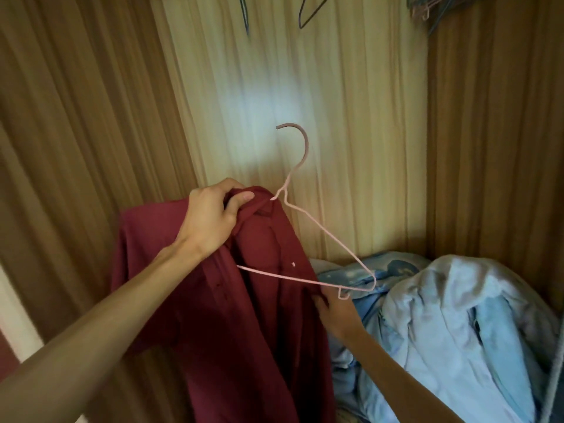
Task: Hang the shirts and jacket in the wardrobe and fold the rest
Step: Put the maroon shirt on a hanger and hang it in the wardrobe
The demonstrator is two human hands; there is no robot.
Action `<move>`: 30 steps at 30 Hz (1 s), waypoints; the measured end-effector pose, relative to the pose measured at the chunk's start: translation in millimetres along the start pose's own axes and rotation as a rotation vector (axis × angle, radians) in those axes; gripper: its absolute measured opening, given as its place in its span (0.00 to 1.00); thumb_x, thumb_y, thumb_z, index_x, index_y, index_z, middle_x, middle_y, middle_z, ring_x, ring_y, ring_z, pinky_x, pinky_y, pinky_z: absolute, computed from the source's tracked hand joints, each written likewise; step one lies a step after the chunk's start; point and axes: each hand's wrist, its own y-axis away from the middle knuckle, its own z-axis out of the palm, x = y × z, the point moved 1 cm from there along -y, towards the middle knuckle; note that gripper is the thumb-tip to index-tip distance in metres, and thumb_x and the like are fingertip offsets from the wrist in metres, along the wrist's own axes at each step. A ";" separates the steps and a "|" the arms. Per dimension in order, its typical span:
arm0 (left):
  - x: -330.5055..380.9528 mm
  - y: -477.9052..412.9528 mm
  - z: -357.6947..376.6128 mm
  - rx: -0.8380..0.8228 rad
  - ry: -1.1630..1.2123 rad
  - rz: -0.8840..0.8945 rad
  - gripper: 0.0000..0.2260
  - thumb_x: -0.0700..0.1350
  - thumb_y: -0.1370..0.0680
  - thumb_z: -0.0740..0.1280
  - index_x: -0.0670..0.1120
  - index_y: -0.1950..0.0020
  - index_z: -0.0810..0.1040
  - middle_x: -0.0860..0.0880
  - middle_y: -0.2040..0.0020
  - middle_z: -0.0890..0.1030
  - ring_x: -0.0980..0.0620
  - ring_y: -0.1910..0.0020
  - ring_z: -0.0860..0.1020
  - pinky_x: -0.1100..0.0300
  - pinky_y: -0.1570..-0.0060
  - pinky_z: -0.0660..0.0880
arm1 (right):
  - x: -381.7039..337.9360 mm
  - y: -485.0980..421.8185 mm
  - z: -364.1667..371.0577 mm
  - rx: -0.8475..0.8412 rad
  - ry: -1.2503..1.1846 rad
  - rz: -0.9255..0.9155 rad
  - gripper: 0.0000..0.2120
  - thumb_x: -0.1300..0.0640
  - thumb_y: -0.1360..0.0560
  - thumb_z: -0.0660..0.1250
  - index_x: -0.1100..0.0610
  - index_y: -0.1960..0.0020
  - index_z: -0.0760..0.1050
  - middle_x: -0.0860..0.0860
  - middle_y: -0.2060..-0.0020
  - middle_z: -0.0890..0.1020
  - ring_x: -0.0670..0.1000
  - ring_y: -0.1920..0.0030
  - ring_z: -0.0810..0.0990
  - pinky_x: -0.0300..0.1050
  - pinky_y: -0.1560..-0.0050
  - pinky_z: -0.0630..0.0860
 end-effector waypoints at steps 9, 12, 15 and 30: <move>-29.8 26.2 -6.2 -0.047 -0.085 0.053 0.08 0.48 0.21 0.69 0.44 0.51 0.83 0.48 0.58 0.86 0.49 0.58 0.83 0.68 0.53 0.71 | -12.2 -48.6 -133.8 0.179 -0.011 -0.004 0.13 0.50 0.25 0.72 0.57 0.63 0.80 0.51 0.68 0.82 0.52 0.62 0.80 0.36 0.61 0.70; -29.1 24.3 5.1 0.020 -0.080 -0.017 0.11 0.50 0.21 0.69 0.42 0.52 0.82 0.44 0.60 0.85 0.43 0.59 0.83 0.57 0.54 0.74 | -28.4 -49.3 -160.4 0.185 -0.022 -0.013 0.17 0.46 0.26 0.72 0.60 0.62 0.80 0.56 0.67 0.82 0.56 0.59 0.81 0.49 0.53 0.75; -27.1 18.1 12.9 0.056 -0.053 -0.070 0.14 0.52 0.20 0.67 0.42 0.51 0.82 0.42 0.60 0.85 0.40 0.57 0.83 0.52 0.54 0.77 | -45.5 -40.5 -176.8 0.176 -0.078 -0.015 0.16 0.46 0.25 0.71 0.58 0.62 0.82 0.57 0.65 0.83 0.57 0.58 0.82 0.51 0.52 0.76; 32.0 13.4 54.0 0.036 0.316 -0.218 0.10 0.51 0.22 0.70 0.45 0.56 0.82 0.55 0.64 0.81 0.54 0.61 0.78 0.60 0.57 0.71 | -154.1 -29.3 -163.3 0.311 -0.180 -0.258 0.12 0.49 0.21 0.67 0.55 0.55 0.85 0.53 0.63 0.85 0.54 0.58 0.83 0.50 0.53 0.76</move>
